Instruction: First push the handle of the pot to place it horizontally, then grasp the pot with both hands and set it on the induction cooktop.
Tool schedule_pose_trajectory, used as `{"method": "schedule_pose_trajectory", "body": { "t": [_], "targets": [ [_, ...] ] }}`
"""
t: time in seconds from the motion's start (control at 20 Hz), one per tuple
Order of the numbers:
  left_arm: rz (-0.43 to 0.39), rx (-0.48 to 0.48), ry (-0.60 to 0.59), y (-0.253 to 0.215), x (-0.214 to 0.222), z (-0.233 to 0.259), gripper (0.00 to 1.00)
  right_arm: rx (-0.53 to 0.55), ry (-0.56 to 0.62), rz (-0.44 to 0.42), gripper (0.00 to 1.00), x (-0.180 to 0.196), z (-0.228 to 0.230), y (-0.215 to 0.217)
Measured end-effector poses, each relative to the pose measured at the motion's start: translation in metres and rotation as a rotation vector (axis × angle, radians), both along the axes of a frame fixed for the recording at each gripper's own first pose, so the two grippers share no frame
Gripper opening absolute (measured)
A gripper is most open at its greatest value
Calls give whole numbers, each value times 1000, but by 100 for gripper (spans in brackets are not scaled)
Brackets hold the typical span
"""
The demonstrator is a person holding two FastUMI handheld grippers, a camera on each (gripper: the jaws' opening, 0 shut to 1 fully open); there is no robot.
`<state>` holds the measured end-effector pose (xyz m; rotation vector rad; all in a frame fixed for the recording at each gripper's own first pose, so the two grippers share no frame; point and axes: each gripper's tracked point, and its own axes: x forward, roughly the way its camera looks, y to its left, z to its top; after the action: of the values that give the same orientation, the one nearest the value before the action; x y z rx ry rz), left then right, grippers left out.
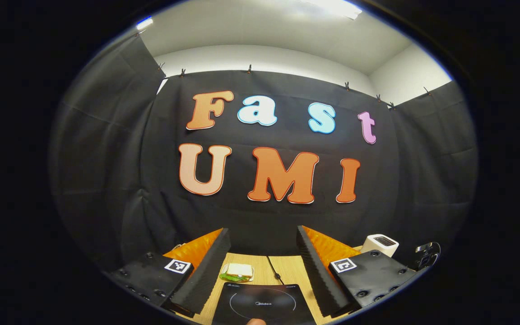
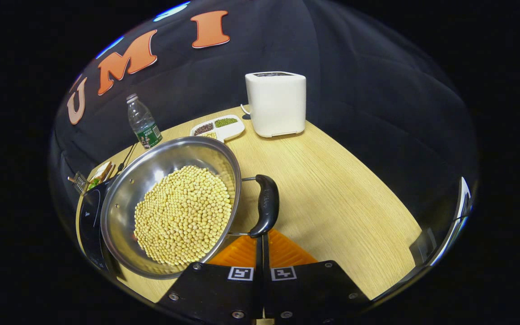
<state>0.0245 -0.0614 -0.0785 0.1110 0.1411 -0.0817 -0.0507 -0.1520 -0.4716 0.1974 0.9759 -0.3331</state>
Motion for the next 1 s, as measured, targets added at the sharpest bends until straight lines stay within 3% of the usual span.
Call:
{"method": "schedule_pose_trajectory", "body": {
  "t": [0.45, 1.0],
  "targets": [
    [39, -10, 41, 10, 19, -23, 98, 19, -11, -21, 0, 31, -6, -16],
    [15, -5, 116, -12, 40, -67, 97, -10, -12, 0, 0, 70, -14, -25]
  ]
}}
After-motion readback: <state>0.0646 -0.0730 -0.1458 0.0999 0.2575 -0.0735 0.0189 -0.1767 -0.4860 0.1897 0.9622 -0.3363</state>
